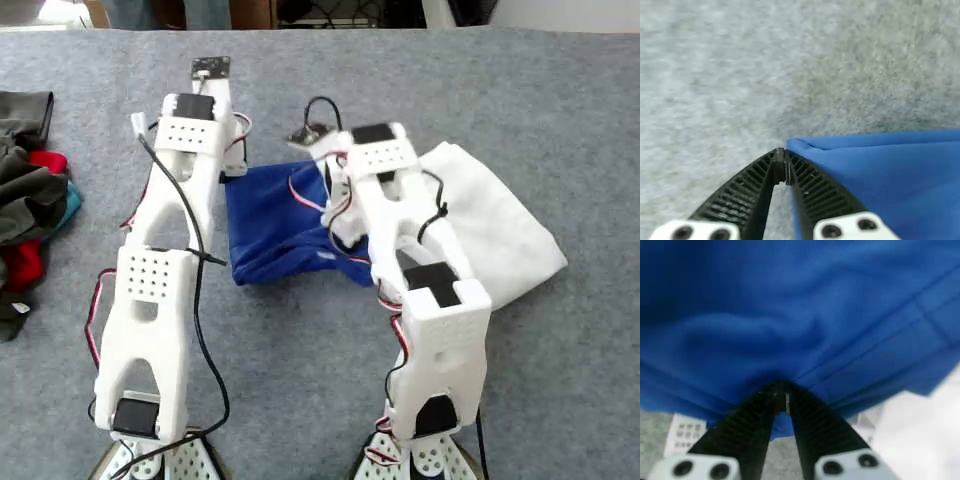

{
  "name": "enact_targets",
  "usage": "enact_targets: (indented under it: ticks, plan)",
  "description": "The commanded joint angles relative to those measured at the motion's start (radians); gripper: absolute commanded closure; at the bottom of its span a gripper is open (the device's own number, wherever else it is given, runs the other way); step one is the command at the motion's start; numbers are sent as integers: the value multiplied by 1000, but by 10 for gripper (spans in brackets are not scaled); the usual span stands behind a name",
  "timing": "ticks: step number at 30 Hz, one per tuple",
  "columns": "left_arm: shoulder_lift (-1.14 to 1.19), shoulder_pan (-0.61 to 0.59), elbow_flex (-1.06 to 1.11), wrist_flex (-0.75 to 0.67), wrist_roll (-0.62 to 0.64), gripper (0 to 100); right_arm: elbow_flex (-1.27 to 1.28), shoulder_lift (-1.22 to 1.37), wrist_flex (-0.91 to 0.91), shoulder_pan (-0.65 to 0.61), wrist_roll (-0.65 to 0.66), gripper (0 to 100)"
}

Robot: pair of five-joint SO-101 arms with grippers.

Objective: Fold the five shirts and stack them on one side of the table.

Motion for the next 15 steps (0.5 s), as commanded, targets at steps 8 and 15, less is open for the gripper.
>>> enact_targets:
  ticks: [8,15]
  plan:
    - [66,10,-96,5,11,970,85,-44,-127,147,57,984]
    - [28,2,-197,146,-87,970,-254,-62,184,147,71,984]
